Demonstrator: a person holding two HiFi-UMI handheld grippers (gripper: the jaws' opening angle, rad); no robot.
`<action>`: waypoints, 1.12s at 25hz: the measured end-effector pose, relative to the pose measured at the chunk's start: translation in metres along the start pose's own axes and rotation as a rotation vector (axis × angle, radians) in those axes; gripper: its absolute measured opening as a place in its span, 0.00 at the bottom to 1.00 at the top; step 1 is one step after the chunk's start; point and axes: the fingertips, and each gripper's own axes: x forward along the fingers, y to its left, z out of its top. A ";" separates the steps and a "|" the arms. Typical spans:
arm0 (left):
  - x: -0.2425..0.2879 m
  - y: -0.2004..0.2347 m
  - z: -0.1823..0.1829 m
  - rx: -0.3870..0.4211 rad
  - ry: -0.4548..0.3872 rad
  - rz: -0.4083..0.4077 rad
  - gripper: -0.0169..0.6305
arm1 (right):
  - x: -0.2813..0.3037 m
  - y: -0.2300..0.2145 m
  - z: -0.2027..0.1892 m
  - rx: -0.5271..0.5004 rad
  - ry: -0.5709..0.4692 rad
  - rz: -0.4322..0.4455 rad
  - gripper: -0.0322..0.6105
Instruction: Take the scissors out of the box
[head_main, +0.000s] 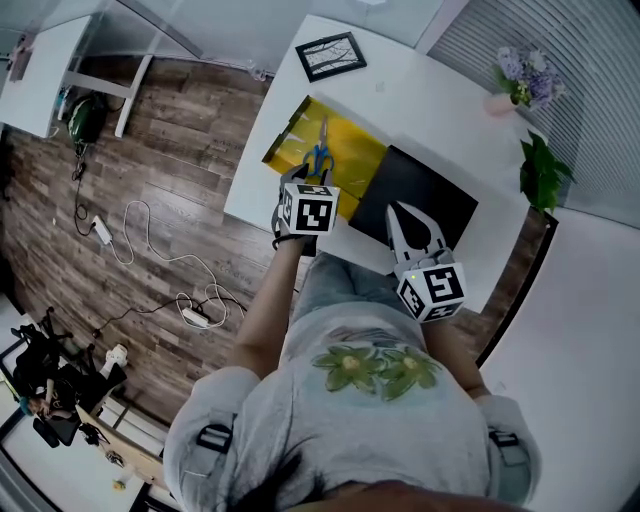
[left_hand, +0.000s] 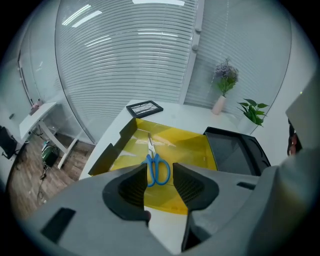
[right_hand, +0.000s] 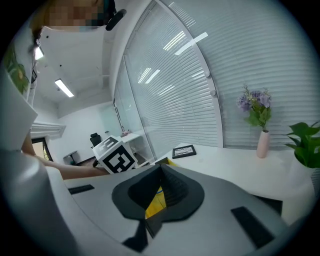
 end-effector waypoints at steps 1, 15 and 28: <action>0.003 0.001 0.001 0.001 0.007 0.004 0.24 | 0.002 -0.003 0.001 0.002 0.002 0.001 0.06; 0.041 0.008 -0.005 0.002 0.153 0.012 0.24 | 0.043 -0.029 0.010 0.013 0.040 0.060 0.06; 0.057 0.006 -0.012 0.028 0.233 -0.002 0.24 | 0.059 -0.046 0.004 0.033 0.058 0.067 0.06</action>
